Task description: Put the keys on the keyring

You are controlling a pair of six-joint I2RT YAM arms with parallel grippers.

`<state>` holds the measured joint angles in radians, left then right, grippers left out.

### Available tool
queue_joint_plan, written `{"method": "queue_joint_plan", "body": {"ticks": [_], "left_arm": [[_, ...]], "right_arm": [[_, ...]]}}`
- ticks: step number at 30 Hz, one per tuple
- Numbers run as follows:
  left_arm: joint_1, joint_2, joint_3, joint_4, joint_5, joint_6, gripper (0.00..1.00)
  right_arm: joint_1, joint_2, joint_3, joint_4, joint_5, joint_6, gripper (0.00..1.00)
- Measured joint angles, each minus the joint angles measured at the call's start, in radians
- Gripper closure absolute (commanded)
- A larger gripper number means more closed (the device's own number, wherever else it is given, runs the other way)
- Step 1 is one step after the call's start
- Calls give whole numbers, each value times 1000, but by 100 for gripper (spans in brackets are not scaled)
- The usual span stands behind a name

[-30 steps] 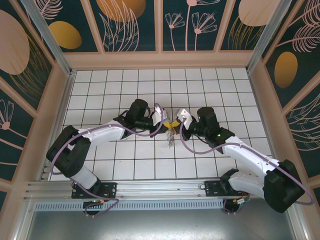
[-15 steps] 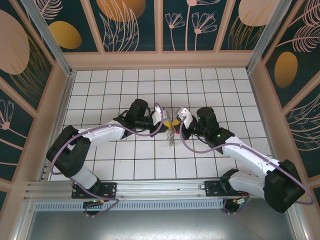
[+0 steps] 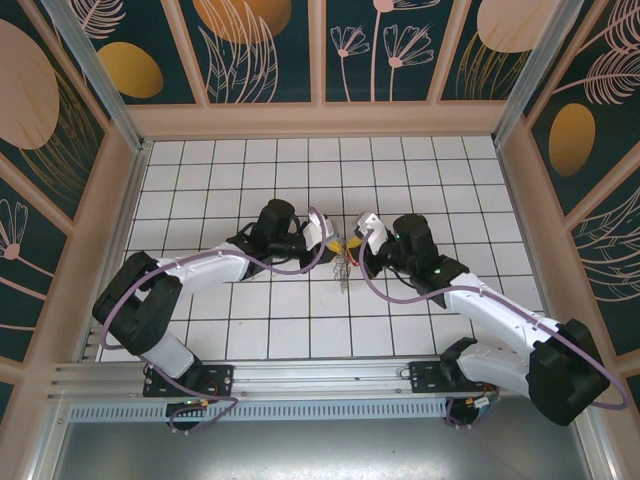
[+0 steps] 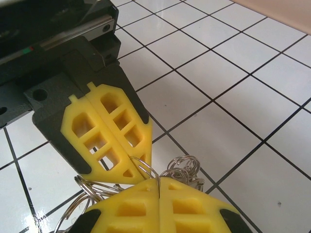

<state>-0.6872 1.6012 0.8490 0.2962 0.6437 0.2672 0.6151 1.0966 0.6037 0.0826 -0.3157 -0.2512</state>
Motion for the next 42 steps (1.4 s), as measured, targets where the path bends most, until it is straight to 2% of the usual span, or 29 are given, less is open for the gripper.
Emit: {"method": "queue_joint_plan", "body": {"ticks": [10, 22, 33, 42], "left_arm": [[-4, -6, -41, 89, -18, -25, 100], [-7, -11, -42, 112, -16, -38, 90], [-7, -17, -42, 102, -24, -52, 74], [-7, -49, -41, 96, -37, -50, 71]], "right_arm": [[4, -18, 0, 5, 1, 16, 100], [8, -41, 0, 11, -23, -12, 100], [13, -41, 0, 19, -27, -41, 100], [13, -41, 0, 19, -34, -58, 100]]}}
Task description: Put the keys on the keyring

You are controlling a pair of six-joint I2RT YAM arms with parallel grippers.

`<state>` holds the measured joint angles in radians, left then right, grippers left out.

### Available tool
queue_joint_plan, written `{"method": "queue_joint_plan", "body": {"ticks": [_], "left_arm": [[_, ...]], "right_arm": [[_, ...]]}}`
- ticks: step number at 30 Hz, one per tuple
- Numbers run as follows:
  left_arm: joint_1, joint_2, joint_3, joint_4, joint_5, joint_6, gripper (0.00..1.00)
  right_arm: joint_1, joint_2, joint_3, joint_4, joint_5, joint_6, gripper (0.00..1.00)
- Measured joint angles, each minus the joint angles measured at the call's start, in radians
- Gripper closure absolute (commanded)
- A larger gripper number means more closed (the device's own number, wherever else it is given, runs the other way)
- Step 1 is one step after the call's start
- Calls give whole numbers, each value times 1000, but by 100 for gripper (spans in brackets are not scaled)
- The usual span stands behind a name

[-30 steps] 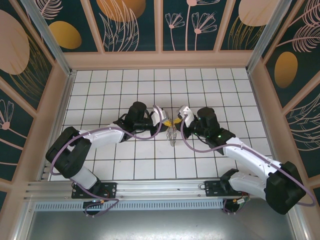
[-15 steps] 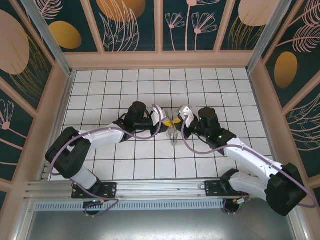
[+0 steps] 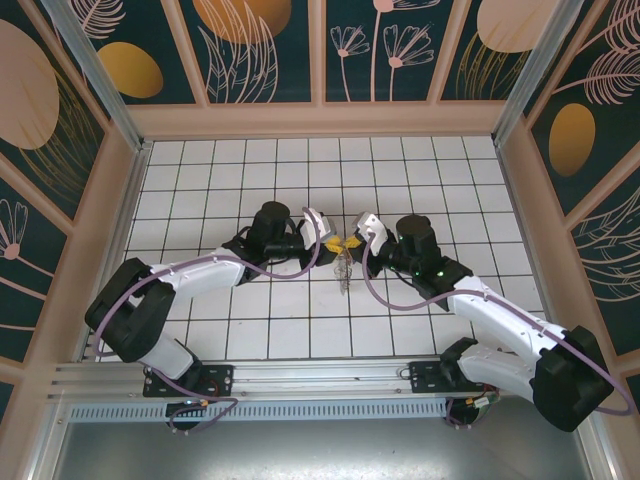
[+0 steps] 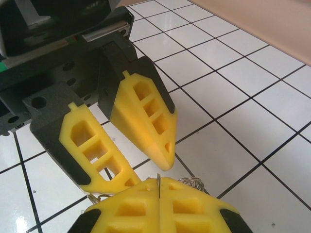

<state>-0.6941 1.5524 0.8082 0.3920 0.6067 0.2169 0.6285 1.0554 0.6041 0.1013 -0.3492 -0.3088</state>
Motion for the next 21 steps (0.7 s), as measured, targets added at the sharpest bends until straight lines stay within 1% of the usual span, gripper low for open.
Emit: {"method": "queue_joint_plan", "body": {"ticks": [9, 17, 21], "left_arm": [[0, 0, 35, -55, 10, 34, 72], [0, 11, 69, -113, 16, 71, 76], [0, 14, 76, -127, 21, 85, 84]], "right_arm": [[2, 0, 2, 0, -23, -7, 100], [2, 0, 7, -1, -34, -7, 100], [2, 0, 7, -1, -35, -7, 100]]}}
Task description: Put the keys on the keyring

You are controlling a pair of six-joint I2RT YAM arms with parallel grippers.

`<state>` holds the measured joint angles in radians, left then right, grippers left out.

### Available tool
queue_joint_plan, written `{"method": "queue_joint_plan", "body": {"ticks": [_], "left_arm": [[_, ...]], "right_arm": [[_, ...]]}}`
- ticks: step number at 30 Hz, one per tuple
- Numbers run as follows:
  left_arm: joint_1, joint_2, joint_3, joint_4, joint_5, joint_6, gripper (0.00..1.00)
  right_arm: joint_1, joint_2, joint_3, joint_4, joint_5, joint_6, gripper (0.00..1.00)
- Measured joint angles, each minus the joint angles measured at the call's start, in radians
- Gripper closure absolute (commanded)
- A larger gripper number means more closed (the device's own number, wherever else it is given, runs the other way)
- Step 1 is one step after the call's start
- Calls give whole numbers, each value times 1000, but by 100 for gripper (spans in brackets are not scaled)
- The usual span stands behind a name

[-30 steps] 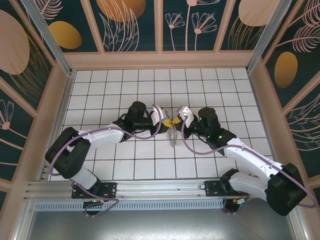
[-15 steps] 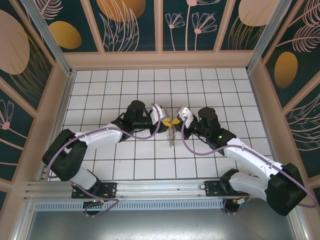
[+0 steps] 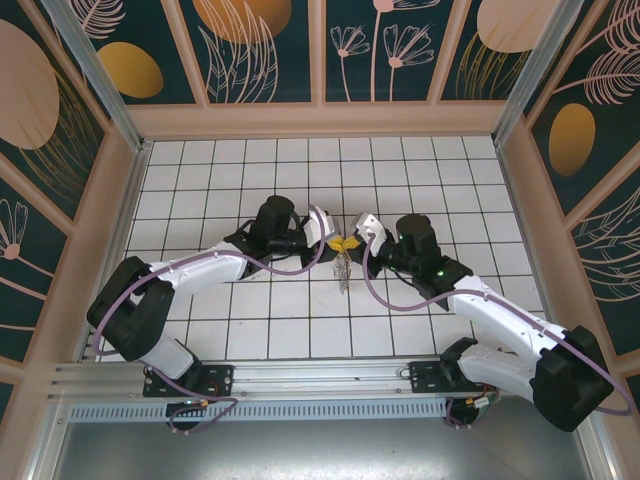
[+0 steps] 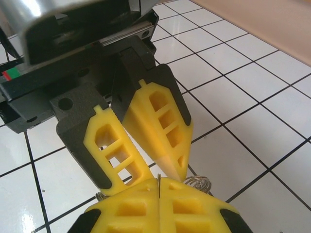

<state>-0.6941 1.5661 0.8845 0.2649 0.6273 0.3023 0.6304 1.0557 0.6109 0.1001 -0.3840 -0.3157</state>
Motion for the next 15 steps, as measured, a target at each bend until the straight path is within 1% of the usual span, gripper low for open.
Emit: {"method": "queue_joint_plan", "body": {"ticks": [5, 12, 15], "left_arm": [[-2, 0, 3, -9, 11, 18, 100], [-2, 0, 1, -3, 4, 18, 100], [-2, 0, -20, 42, -5, 5, 100]], "right_arm": [[0, 0, 0, 0, 3, 0, 100], [1, -1, 0, 0, 43, 12, 100], [2, -6, -3, -1, 66, 31, 100]]}}
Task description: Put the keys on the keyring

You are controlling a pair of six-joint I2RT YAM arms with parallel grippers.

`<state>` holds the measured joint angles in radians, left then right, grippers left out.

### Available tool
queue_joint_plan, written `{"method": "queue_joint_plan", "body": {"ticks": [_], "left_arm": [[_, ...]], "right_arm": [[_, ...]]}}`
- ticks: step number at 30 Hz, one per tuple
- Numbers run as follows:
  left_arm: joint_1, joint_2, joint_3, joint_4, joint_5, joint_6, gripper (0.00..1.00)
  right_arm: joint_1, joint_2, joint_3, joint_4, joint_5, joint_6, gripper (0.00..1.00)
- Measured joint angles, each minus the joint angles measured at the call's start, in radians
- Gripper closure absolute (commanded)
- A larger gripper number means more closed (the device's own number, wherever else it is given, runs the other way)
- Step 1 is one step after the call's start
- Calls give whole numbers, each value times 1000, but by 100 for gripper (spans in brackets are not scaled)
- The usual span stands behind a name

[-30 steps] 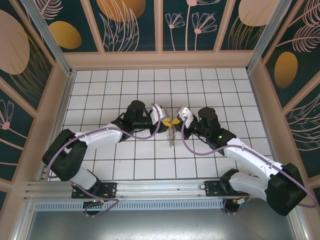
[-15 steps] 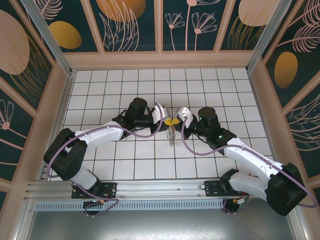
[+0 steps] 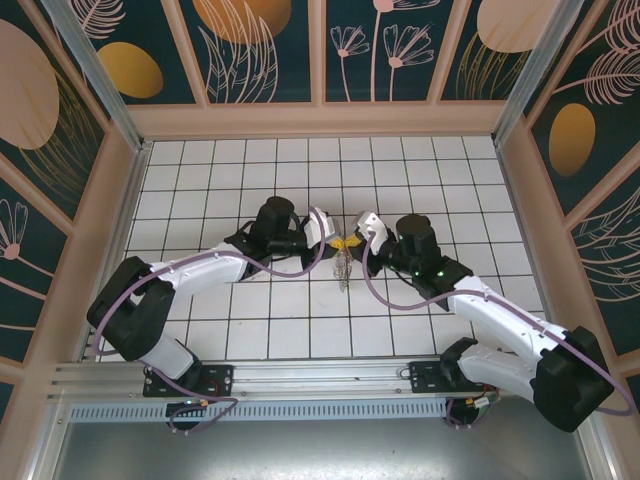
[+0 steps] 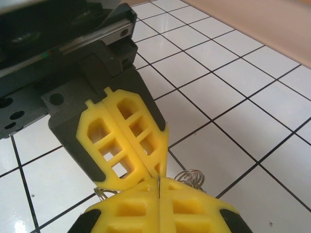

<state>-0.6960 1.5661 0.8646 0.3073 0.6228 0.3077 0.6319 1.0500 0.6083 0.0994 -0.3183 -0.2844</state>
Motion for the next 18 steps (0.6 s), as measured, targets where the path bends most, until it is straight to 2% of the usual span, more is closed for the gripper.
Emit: {"method": "queue_joint_plan", "body": {"ticks": [11, 18], "left_arm": [[0, 0, -62, 124, -4, -60, 100], [0, 0, -68, 130, -5, -67, 84]], "right_arm": [[4, -8, -18, 10, 21, 36, 100], [4, -2, -15, 12, -21, 28, 100]]}}
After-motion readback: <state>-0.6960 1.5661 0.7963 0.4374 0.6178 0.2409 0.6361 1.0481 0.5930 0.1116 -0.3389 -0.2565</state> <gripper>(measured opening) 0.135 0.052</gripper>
